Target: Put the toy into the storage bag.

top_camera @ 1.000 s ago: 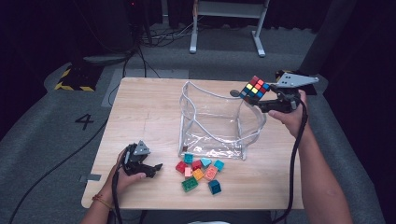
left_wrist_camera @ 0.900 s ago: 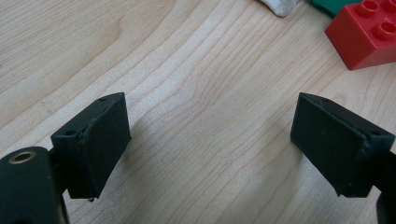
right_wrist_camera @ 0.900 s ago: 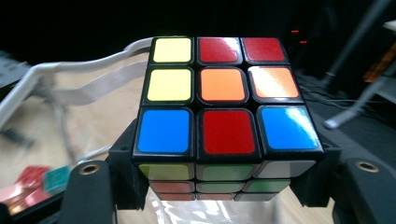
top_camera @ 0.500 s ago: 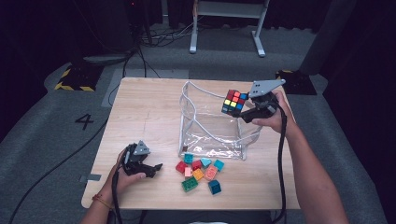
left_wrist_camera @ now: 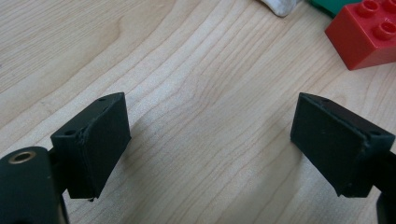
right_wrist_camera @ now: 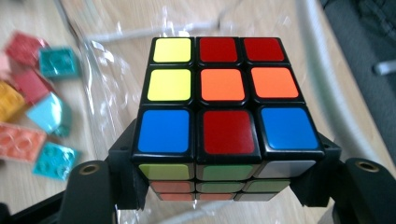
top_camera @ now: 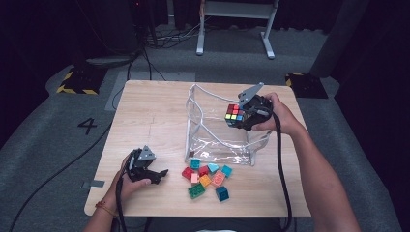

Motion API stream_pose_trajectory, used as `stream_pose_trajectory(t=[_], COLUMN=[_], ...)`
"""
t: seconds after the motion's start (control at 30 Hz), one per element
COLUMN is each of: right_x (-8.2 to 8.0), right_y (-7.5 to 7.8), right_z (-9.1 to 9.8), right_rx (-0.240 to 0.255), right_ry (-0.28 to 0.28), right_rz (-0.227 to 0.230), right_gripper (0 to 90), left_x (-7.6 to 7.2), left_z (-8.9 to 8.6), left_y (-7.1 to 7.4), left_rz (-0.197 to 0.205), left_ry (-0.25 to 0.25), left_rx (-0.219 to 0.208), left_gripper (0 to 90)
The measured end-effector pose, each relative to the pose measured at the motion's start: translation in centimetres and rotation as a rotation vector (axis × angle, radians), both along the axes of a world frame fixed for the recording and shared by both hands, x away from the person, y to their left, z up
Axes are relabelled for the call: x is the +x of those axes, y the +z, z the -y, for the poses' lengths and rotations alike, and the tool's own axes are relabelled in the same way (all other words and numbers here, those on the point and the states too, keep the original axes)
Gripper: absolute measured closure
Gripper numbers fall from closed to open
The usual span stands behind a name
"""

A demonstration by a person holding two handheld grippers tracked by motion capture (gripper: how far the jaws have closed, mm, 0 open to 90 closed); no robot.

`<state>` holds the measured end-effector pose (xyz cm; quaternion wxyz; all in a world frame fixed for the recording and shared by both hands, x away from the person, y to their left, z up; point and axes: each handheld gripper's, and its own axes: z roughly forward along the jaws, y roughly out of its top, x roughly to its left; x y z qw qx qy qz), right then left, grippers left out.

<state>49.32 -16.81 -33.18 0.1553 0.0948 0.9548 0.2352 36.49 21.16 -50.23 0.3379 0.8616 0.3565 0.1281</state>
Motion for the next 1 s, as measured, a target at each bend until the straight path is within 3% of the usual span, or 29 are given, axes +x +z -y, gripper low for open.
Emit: stream_pose_trajectory(t=[0.03, 0.23, 0.3, 0.37, 0.47, 0.53, 0.6, 0.67, 0.9, 1.0], right_x=[0.0, 1.0, 1.1, 1.4, 1.6, 1.7, 1.7, 1.7, 1.3, 1.2], right_y=[0.0, -1.6, -1.6, -1.8, -2.0, -2.3, -2.5, -2.6, -2.7, -2.6], right_z=[0.0, -0.3, -0.3, 0.1, 0.4, 1.1, 1.2, 1.3, 0.9, 1.1], right_rx=[0.000, -0.127, -0.133, -0.179, -0.197, -0.238, -0.247, -0.281, -0.294, -0.265], right_ry=[0.000, -0.025, -0.030, -0.034, -0.049, -0.052, -0.057, -0.061, -0.064, -0.073], right_rz=[0.000, -0.060, -0.070, -0.097, -0.114, -0.141, -0.154, -0.135, -0.109, -0.107], right_gripper=[33.8, 33.8, 33.8, 33.7, 33.8, 33.8, 33.7, 33.8, 33.5, 32.9], left_x=[0.0, 0.0, 0.0, 0.0, 0.0, 0.0, 0.0, 0.0, 0.0, 0.0], left_z=[0.0, 0.0, 0.0, 0.0, 0.0, 0.0, 0.0, 0.0, 0.0, 0.0], left_y=[0.0, 0.0, 0.0, 0.0, 0.0, 0.0, 0.0, 0.0, 0.0, 0.0], left_rz=[0.000, -0.001, -0.001, -0.001, -0.001, -0.001, 0.000, -0.001, -0.001, -0.001], left_ry=[0.000, 0.001, 0.001, 0.001, 0.001, 0.001, 0.000, -0.001, 0.000, -0.001], left_rx=[0.000, -0.001, -0.001, -0.001, -0.001, -0.001, 0.000, 0.000, -0.001, -0.001], left_gripper=[12.0, 12.1, 12.0, 12.0, 12.0, 12.1, 12.0, 12.0, 11.9, 11.9])
